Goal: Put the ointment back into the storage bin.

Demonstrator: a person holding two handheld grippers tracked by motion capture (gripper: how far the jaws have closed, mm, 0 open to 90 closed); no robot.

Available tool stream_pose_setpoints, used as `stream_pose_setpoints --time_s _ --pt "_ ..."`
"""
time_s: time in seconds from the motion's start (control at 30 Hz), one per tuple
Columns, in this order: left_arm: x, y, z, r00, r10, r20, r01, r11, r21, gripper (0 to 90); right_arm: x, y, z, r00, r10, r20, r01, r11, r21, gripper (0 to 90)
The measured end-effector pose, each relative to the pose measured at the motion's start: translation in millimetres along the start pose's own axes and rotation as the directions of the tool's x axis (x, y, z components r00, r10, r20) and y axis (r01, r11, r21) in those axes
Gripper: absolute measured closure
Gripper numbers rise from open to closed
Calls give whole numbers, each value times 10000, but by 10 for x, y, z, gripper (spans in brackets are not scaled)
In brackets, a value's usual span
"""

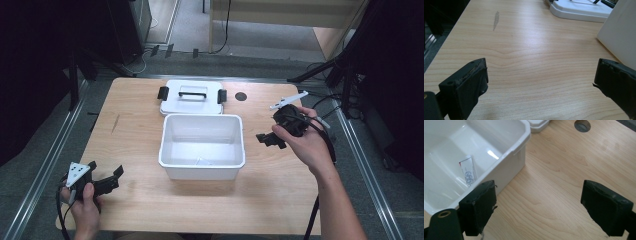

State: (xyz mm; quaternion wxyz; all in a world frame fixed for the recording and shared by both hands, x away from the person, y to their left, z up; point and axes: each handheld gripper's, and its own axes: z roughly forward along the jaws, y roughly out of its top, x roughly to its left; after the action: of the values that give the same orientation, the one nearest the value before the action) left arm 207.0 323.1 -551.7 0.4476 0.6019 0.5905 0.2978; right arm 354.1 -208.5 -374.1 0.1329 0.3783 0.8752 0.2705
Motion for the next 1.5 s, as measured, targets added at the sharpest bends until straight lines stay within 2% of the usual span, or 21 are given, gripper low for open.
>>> stream_pose_setpoints --time_s 0.03,0.13,0.17,0.33,0.43,0.57,0.67,0.7,0.73,0.93,0.97,1.0,1.1,1.2,1.23,1.27,1.3,1.37,1.4,1.5 --pt "-1 0 0 10000 1 -4 -1 10000 -1 0 -45 -85 8 9996 271 9 -270 9994 -231 135" --pt "-2 -1 -2 10000 -14 -6 14 10000 4 0 -88 -170 17 9989 471 57 -468 9975 -526 136" --pt "-1 -1 -2 10000 -19 -4 19 10000 5 0 -122 -258 27 9979 651 46 -646 9950 -758 136" --pt "-1 -1 -1 10000 -22 -6 22 10000 -8 0 -176 -434 53 9954 955 115 -934 9884 -1194 135" --pt "0 -1 -2 10000 -29 -10 29 10000 -8 0 -211 -562 74 9917 1273 173 -1228 9791 -1621 134" --pt "1 -2 -3 10000 -36 -8 36 10000 -19 0 -264 -720 99 9836 1791 224 -1702 9614 -2160 133" --pt "1 -2 -4 10000 -33 -6 33 10000 -28 0 -296 -835 121 9825 1860 128 -1773 9532 -2450 133" --pt "1 -2 -4 10000 -34 -5 34 10000 -30 0 -316 -915 135 9816 1903 171 -1791 9476 -2647 132" --pt "2 -2 -4 10000 -34 -4 34 10000 -31 0 -316 -915 135 9816 1903 171 -1791 9476 -2647 132" --pt "4 -3 -5 10000 -48 3 48 10000 -39 0 -365 -1172 169 9711 2363 336 -2126 9205 -3280 132" --pt "4 -3 -5 10000 -55 -3 55 10000 -42 0 -377 -1265 182 9676 2509 281 -2261 9106 -3460 132" --pt "4 -3 -5 10000 -55 -3 55 10000 -42 0 -377 -1265 182 9676 2509 281 -2261 9106 -3460 132" --pt "4 -3 -6 10000 -58 1 58 10000 -46 0 -396 -1411 207 9629 2696 115 -2465 8963 -3686 132" --pt "3 -2 -7 10000 -51 -21 51 10000 -33 0 -413 -1556 227 9572 2886 212 -2590 8871 -3820 132" --pt "3 -2 -7 10000 -55 -22 55 10000 -37 0 -423 -1655 232 9526 3025 309 -2649 8755 -4040 132" --pt "3 -3 -7 10000 -51 -27 50 10000 -33 0 -423 -1655 232 9526 3025 309 -2649 8755 -4040 132" --pt "3 -2 -7 10000 -46 -29 46 10000 -34 0 -425 -1705 232 9485 3148 356 -2726 8683 -4144 132" --pt "1 -3 -6 10000 -55 -32 54 10000 -52 0 -437 -1851 235 9399 3386 450 -2844 8488 -4457 132" --pt "0 -3 -6 10000 -57 -38 56 10000 -59 0 -437 -1851 235 9399 3386 450 -2844 8488 -4457 132" --pt "0 -4 -7 10000 -56 -36 56 10000 -55 0 -447 -1983 228 9324 3573 553 -2926 8355 -4652 132"
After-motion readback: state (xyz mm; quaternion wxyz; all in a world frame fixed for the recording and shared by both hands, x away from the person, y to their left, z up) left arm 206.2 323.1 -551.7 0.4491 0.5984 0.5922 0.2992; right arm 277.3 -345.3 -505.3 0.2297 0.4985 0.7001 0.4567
